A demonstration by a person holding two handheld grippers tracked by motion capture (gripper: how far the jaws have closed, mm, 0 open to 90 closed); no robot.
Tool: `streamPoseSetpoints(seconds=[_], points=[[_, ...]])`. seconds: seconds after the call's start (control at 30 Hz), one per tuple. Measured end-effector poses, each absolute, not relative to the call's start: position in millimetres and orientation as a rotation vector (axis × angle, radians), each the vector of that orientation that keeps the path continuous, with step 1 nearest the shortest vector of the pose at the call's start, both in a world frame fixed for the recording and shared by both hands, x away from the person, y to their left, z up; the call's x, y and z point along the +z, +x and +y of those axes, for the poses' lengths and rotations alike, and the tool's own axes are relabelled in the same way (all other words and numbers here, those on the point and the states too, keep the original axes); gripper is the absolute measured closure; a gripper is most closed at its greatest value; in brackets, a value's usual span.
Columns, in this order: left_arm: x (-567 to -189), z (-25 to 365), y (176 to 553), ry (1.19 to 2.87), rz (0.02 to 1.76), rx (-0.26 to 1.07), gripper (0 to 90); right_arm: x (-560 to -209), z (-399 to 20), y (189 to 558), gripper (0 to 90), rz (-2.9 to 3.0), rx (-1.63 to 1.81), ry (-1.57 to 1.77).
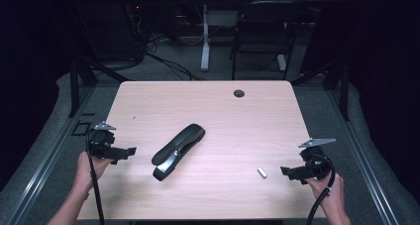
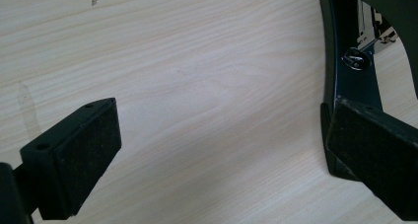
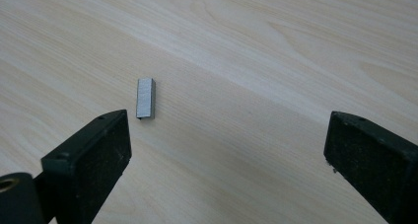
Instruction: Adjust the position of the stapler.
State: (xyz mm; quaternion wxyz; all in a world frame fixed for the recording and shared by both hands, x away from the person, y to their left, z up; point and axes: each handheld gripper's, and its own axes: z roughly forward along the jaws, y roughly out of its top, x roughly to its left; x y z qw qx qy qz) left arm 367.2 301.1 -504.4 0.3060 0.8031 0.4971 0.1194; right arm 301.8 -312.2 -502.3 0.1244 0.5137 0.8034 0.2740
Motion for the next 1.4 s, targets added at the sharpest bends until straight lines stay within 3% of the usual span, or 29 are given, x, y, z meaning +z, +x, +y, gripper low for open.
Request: streamPoseSetpoints(seconds=[0.37,0.63,0.83,1.0,1.4], points=[[-499.5,284.4,363.7,2.127,1.265,0.285,28.9,-501.8,-311.5,300.8,4.9,2.34,0.787,1.49],[-501.1,268.3,357.8,2.168,1.194,0.247,63.8,-500.1,-311.9,297.8,5.8,2.326,0.787,1.494],[-505.6,254.0,354.8,2.223,1.139,0.228,81.0,-500.4,-311.7,297.3,6.2,2.323,0.781,1.497],[-507.0,242.8,352.9,2.239,1.095,0.208,88.0,-501.2,-311.2,297.4,6.8,2.324,0.776,1.491],[-507.5,230.2,346.4,2.282,1.055,0.181,89.8,-501.3,-310.0,296.9,7.3,2.332,0.778,1.486]])
